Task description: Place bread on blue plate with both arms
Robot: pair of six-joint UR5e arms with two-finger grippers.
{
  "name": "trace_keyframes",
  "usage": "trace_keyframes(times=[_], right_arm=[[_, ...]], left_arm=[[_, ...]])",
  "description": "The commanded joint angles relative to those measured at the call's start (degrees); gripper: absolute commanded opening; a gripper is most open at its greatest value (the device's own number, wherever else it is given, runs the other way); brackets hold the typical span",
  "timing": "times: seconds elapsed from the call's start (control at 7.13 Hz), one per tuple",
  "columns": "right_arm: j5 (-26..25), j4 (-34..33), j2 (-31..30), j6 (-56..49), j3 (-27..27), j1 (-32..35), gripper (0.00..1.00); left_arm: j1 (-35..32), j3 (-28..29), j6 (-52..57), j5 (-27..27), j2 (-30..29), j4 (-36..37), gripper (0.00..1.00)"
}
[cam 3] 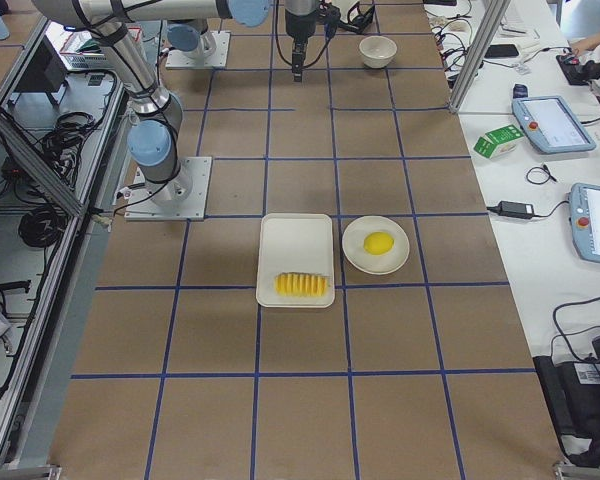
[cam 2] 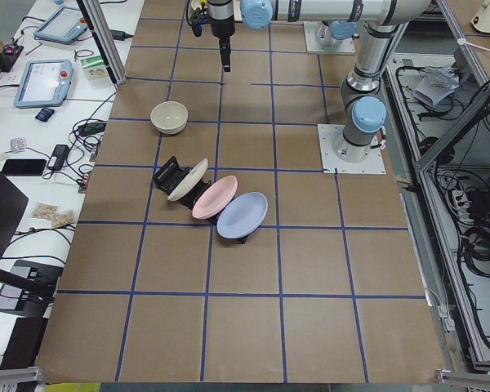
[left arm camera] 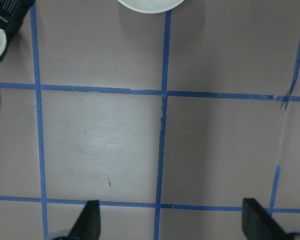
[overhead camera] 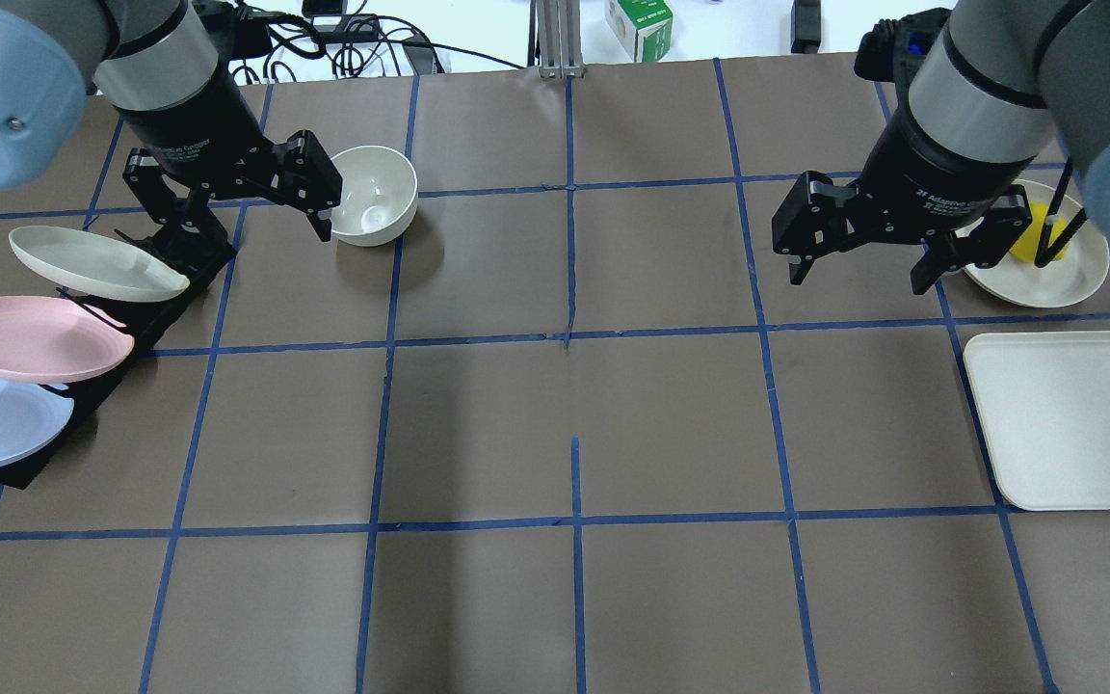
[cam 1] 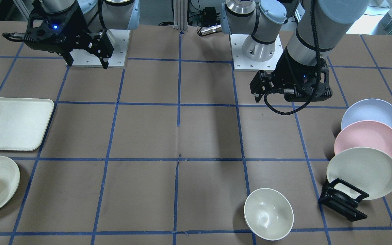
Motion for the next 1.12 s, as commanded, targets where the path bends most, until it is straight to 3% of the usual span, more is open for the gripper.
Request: trace_keyframes(times=[0.0, 0.98], right_arm=[[0.0, 0.0, 0.0, 0.0, -0.1, 0.0, 1.0], [-0.9, 2.4, 1.1, -1.1, 1.4, -1.2, 1.0]], left_arm=[[0.0, 0.0, 0.0, 0.5, 0.2, 0.0, 1.0], [0.5, 0.0, 0.0, 0.3, 0.5, 0.1, 1.0]])
